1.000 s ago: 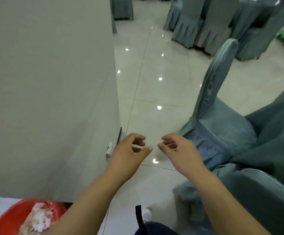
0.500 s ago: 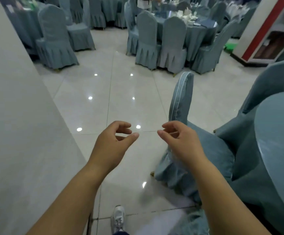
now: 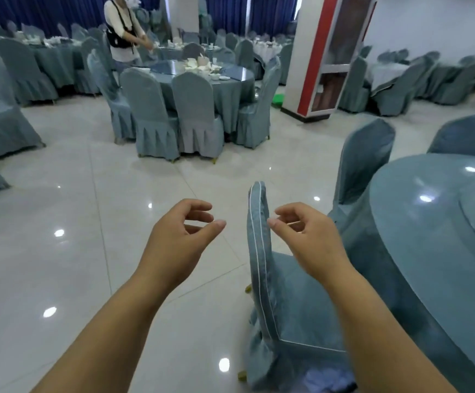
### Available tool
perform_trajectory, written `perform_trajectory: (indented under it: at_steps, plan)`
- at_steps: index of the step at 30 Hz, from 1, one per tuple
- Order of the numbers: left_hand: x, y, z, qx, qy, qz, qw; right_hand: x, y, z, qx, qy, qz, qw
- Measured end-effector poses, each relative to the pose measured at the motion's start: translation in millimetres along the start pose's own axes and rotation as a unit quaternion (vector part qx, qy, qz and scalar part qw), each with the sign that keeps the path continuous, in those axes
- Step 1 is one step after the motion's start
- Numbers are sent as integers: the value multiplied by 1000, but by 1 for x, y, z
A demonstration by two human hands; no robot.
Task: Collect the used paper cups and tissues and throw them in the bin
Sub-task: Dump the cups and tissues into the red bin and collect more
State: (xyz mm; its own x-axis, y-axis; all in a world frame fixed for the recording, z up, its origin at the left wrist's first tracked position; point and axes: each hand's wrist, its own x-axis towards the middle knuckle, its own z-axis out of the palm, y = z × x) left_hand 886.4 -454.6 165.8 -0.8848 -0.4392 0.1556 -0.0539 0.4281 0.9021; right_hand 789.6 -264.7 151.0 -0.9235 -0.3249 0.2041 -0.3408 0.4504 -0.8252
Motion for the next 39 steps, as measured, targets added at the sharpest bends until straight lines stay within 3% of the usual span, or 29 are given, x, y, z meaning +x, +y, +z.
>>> perform_trajectory:
  at_steps: [8,19,28,39]
  plan:
    - [159,-6,50,27,-91,58,994,117,42,-2,29,115,60,991]
    - [334,-7,130,-14,-241,86,967,232,87,-6,2,188,175,967]
    - [471,-24,174,-34,-379,150,912,308,103,8,-100,304,263,910]
    - [623,-12,232,-73,-497,204,841,403,103,9,-112,377,334,857]
